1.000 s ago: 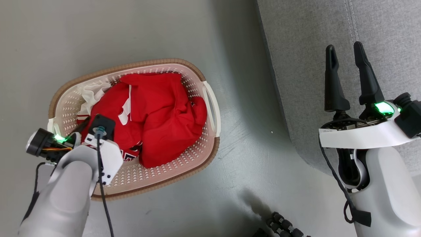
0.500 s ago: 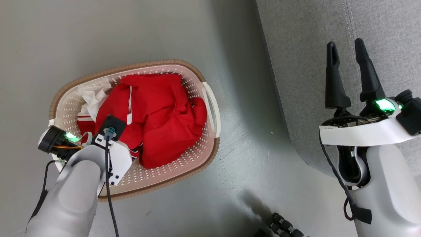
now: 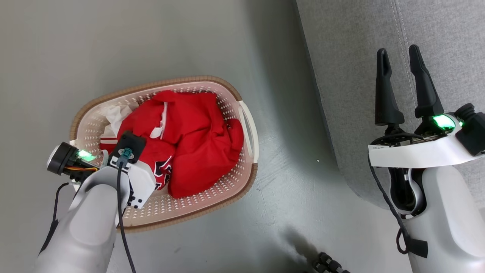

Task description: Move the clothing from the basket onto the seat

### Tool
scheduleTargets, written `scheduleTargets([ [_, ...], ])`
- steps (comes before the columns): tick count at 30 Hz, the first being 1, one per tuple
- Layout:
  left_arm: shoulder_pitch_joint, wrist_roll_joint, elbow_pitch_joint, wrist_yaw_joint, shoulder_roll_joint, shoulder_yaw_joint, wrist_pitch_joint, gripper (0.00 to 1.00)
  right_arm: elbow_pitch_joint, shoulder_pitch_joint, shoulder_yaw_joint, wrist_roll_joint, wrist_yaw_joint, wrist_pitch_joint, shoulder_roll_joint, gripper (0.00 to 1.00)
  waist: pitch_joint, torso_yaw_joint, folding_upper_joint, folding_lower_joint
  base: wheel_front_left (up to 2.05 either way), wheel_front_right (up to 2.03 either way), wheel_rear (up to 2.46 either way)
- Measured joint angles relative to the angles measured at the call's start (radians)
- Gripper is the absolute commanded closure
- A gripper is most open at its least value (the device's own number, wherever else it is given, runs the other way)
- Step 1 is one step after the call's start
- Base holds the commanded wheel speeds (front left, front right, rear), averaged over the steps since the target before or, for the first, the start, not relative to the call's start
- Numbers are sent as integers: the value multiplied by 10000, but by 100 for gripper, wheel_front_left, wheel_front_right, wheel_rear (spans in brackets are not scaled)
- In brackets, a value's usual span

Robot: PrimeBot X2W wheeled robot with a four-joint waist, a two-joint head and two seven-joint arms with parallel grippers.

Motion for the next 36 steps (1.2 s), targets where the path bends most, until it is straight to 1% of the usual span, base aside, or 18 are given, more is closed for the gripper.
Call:
scheduleTargets([
  [9,507,-362,-510,274,-221,224,-378,100,130,2,-2,-265,0,0,0,0,-410,240,0,0,0,0,0],
  [17,797,-543,-1302,495,-468,353,-485,100,360,12,86,-562,0,0,-6,0,-847,526,0,0,0,0,0],
  [24,1092,-570,-2025,593,-472,336,-485,100,535,41,117,-828,0,-2,-10,0,-1283,789,0,0,0,0,0],
  [32,1513,-729,-3601,798,-571,324,-487,100,790,52,336,-1152,0,-10,-21,0,-1852,1074,0,-1,0,0,0],
  [36,1864,-759,-4172,817,-558,320,-487,100,901,58,326,-1365,0,-12,-36,0,-2175,1203,0,-1,0,0,0],
])
